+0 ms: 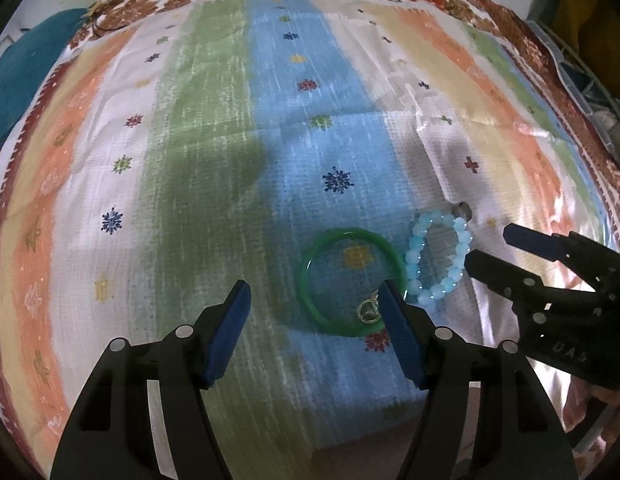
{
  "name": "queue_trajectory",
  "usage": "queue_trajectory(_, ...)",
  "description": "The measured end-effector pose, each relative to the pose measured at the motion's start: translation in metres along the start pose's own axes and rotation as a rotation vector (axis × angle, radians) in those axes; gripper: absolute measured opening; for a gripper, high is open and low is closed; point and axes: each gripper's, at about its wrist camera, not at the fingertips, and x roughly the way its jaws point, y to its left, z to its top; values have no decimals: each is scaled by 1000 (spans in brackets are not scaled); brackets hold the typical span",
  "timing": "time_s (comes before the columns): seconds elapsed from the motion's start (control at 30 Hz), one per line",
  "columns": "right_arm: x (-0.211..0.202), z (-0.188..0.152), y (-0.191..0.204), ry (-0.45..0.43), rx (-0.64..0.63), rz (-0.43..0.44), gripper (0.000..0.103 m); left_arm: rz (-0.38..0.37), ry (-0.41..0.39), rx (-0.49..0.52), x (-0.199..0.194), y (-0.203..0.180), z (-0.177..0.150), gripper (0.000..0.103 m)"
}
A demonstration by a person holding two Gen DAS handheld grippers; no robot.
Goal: Organize jewelry
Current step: 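Close the left tool on the green bangle while the right tool grasps the light blue bracelet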
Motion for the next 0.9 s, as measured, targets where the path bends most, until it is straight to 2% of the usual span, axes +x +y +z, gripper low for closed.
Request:
queue_trajectory(0.17,7,4,-2,10,12,3,63,16,19,23,10,0,-1,59)
queue_trajectory(0.23,9,5,-2,14,20,-1,56,20,27,26,13,1,-1,59)
queue_trajectory(0.33,15,5,1,28,6,-5,55,25,41,36,20,1,0,58)
queue_trajectory(0.4,21,4,2,45,4,-10,51,32,51,42,25,2,0,51)
queue_trajectory(0.47,26,4,1,54,10,-3,51,35,70,49,31,2,-1,37)
queue_trajectory(0.5,27,5,0,55,16,2,49,20,73,42,32,4,-1,37)
queue_trajectory(0.7,31,5,-3,69,28,18,21,47,72,32,34,13,-3,12)
queue_trajectory(0.73,31,4,-1,74,18,15,19,54,70,35,34,14,-4,7)
queue_trajectory(0.8,30,4,0,80,8,20,13,44,62,20,33,18,-6,7)
queue_trajectory(0.9,26,4,1,73,-2,26,12,48,51,-1,28,23,-7,6)
